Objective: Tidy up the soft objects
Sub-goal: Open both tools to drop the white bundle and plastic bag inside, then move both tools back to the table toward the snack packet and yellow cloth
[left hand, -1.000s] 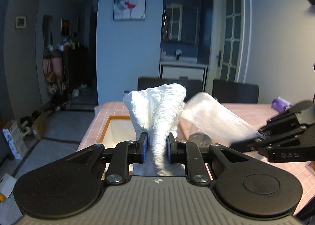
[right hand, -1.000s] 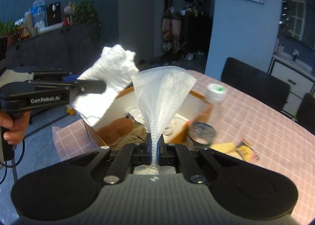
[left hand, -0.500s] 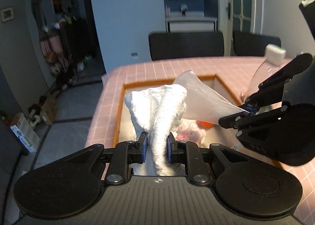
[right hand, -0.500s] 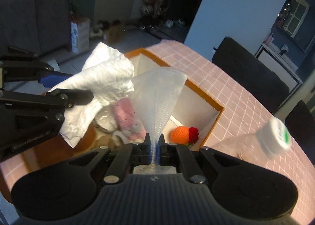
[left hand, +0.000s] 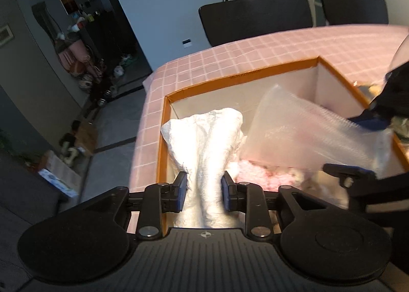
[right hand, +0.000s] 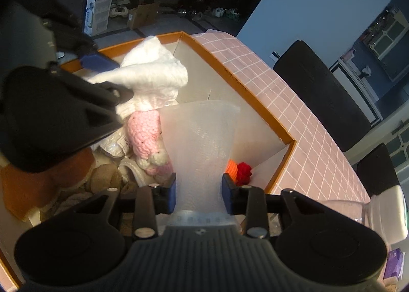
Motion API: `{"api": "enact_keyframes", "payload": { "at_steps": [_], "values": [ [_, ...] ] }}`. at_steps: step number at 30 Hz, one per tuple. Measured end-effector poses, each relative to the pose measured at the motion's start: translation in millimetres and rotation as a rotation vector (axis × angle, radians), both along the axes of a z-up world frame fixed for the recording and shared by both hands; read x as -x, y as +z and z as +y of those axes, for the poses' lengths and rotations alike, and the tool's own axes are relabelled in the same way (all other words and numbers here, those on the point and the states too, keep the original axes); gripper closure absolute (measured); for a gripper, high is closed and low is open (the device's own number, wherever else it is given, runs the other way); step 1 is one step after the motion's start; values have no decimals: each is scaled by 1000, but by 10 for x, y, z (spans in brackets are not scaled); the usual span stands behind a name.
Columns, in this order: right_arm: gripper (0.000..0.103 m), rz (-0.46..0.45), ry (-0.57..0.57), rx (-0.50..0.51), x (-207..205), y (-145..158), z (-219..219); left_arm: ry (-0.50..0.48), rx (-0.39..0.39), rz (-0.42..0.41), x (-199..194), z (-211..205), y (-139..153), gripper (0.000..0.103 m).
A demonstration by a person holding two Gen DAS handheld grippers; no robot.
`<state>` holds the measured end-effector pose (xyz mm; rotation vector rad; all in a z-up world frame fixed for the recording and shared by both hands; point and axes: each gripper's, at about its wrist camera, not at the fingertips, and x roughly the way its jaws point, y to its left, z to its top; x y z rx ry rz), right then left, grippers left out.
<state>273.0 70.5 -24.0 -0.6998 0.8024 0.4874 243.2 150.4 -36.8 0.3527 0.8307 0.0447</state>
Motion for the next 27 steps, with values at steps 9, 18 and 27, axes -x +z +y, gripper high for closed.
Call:
{"api": "enact_keyframes", "payload": {
  "at_steps": [9, 18, 27],
  "values": [
    [46, -32, 60, -20, 99, 124, -22, 10, 28, -9, 43, 56, 118, 48],
    [46, -45, 95, -88, 271, 350, -124, -13, 107, -80, 258, 82, 421, 38],
    [46, -73, 128, -169, 592, 627, -364, -65, 180, -155, 545, -102, 691, 39]
  ]
}}
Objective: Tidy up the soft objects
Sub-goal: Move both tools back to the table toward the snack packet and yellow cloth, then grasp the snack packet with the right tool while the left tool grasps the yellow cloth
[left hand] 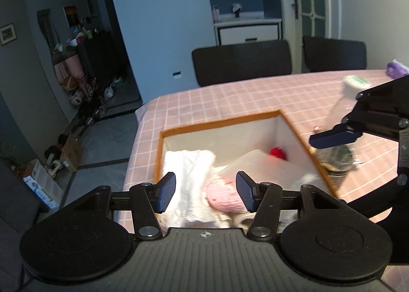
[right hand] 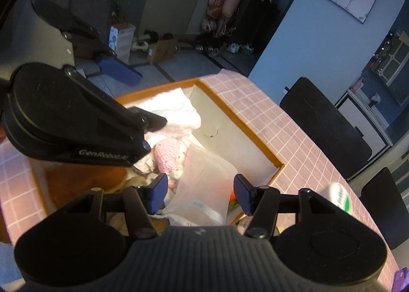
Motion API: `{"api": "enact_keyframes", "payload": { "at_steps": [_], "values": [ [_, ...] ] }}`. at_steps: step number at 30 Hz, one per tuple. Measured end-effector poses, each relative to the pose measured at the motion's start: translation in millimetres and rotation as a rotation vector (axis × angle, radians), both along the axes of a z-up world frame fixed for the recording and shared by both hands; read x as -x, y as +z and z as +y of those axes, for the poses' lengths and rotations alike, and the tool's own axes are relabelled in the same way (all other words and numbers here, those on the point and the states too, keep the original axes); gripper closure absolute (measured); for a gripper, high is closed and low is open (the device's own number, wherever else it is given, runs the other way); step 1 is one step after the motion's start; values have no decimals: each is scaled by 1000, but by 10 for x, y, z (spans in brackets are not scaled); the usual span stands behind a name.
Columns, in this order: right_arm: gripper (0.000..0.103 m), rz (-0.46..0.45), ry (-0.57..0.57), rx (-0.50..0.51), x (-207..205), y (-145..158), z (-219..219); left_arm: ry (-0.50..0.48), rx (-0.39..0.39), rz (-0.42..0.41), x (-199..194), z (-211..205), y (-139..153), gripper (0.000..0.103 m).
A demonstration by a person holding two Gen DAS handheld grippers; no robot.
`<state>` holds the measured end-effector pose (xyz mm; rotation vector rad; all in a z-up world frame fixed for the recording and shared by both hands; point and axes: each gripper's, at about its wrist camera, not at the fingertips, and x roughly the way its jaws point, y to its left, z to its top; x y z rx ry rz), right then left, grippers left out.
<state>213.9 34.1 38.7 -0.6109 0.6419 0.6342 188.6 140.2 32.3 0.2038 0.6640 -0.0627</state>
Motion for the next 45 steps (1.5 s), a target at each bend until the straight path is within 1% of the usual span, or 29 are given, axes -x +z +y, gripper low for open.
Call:
{"api": "enact_keyframes", "payload": {
  "at_steps": [2, 6, 8, 12, 16, 19, 21, 24, 26, 28, 32, 36, 38, 42, 45],
  "values": [
    [46, -9, 7, -33, 109, 71, -123, -27, 19, -36, 117, -65, 55, 39],
    [46, -25, 0, -105, 320, 175, -441, -84, 93, -114, 346, -241, 121, 39],
    [46, -25, -14, -139, 415, 204, -630, -110, 129, -154, 467, -340, 118, 39],
    [45, -9, -63, -186, 569, 170, -1037, -161, 177, -207, 649, -563, 54, 39],
    [45, 9, -127, -221, 654, 81, -1436, -218, 197, -240, 743, -822, -71, 40],
    [44, 32, -182, -246, 654, -27, -1720, -271, 197, -223, 737, -1027, -201, 41],
    [44, 51, -220, -253, 626, -121, -1872, -300, 182, -209, 709, -1164, -292, 41],
    [44, 75, -271, -252, 615, -232, -2093, -330, 137, -189, 653, -1367, -415, 42],
    [44, 90, -295, -248, 595, -318, -2223, -343, 129, -168, 597, -1473, -478, 42],
    [44, 102, -314, -243, 569, -407, -2349, -356, 117, -150, 530, -1569, -537, 42],
    [44, 119, -334, -237, 451, -569, -2526, -362, 64, -119, 436, -1801, -708, 42],
    [44, 126, -341, -236, 294, -707, -2664, -358, 37, -77, 256, -1984, -834, 42],
    [45, 130, -347, -229, 170, -782, -2722, -367, 9, -65, 140, -2075, -884, 40],
    [51, 136, -352, -204, -60, -900, -2776, -380, -56, -41, -100, -2271, -1039, 37],
    [51, 169, -372, -225, -273, -958, -2830, -346, -75, -24, -287, -2376, -1150, 37]
  ]
}}
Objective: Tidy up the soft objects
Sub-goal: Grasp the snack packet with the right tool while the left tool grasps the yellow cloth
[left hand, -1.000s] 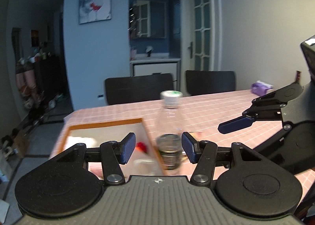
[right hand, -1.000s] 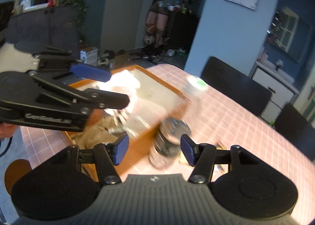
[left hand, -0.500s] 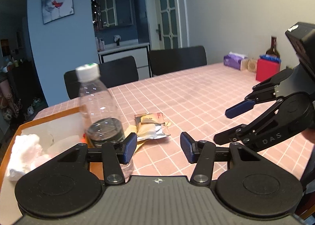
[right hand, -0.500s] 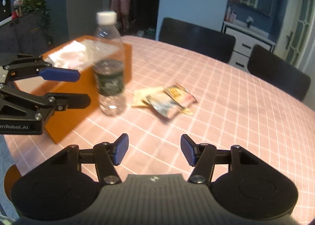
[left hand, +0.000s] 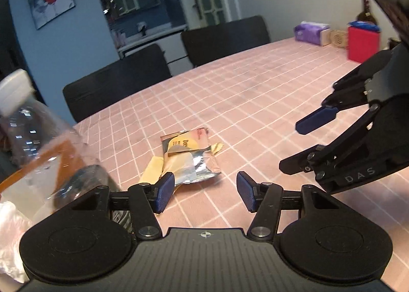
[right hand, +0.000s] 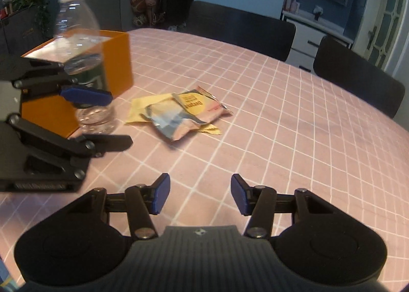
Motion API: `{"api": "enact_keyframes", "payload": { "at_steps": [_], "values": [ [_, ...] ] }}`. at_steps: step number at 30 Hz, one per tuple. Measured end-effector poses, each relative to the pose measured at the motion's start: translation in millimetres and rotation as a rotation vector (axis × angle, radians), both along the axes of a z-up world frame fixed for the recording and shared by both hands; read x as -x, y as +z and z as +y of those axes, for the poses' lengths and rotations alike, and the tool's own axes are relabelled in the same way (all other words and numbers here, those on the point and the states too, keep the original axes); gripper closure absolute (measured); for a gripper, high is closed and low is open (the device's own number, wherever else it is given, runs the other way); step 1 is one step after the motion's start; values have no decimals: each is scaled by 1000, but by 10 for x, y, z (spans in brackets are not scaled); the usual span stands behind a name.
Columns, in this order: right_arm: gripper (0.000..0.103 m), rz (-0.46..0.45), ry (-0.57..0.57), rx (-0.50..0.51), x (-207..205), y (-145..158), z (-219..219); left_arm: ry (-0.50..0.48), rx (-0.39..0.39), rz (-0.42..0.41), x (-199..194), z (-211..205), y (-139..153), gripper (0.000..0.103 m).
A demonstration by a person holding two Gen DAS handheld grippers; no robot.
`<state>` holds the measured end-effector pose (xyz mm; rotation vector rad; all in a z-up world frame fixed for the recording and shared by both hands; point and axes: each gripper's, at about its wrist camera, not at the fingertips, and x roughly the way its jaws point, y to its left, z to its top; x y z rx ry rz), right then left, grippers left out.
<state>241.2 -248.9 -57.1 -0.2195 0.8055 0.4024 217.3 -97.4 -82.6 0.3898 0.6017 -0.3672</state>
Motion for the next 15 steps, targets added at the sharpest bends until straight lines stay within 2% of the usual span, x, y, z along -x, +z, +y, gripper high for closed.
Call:
{"api": "enact_keyframes", "payload": {
  "at_steps": [6, 9, 15],
  "values": [
    [48, 35, -18, -82, -405, -49, 3, 117, 10, 80, -208, 7, -190, 37],
    [46, 51, -6, -115, -574, -101, 108, 107, 7, 103, -254, 23, -263, 37],
    [46, 154, 2, -184, -849, -300, 338, 90, 31, 139, -317, 49, -266, 37]
  ]
}}
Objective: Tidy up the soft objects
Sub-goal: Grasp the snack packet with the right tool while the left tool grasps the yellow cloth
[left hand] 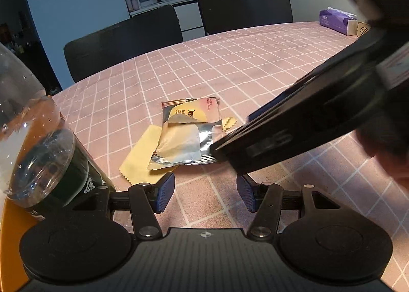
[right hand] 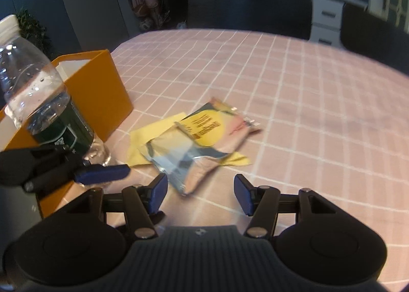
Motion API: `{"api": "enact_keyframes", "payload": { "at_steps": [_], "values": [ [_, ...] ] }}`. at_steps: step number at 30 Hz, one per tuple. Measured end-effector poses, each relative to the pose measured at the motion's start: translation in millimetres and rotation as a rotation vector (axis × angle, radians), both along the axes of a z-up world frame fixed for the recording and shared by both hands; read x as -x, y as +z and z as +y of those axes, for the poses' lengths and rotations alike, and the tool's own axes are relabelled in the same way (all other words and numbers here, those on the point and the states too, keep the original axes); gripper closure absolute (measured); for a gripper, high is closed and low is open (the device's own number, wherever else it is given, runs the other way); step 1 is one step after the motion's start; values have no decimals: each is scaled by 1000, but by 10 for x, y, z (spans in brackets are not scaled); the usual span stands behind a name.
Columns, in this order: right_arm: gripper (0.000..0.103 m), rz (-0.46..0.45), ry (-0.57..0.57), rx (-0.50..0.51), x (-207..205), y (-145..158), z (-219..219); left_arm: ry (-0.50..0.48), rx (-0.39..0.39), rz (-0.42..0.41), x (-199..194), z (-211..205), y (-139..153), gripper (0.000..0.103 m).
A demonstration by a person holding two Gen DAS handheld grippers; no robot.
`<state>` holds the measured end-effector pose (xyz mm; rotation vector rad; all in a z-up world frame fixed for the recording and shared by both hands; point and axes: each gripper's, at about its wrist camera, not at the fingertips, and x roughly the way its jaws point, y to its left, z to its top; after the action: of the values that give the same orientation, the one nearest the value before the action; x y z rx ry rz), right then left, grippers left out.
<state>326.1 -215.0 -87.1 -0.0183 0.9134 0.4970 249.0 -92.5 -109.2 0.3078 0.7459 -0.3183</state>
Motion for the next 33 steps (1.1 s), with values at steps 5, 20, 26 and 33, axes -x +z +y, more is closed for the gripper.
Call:
{"api": "enact_keyframes", "payload": {
  "at_steps": [5, 20, 26, 33],
  "values": [
    [65, 77, -16, -41, -172, -184, 86, -12, 14, -1, 19, 7, 15, 37],
    [103, 89, -36, 80, 133, -89, -487, -76, 25, -36, 88, 25, -14, 37],
    [92, 62, -18, 197, 371, -41, -779, -71, -58, -92, -1, -158, 9, 37],
    [43, -30, -55, 195, 410, 108, -801, 98, -80, -38, -401, -252, 27, 32]
  ]
}}
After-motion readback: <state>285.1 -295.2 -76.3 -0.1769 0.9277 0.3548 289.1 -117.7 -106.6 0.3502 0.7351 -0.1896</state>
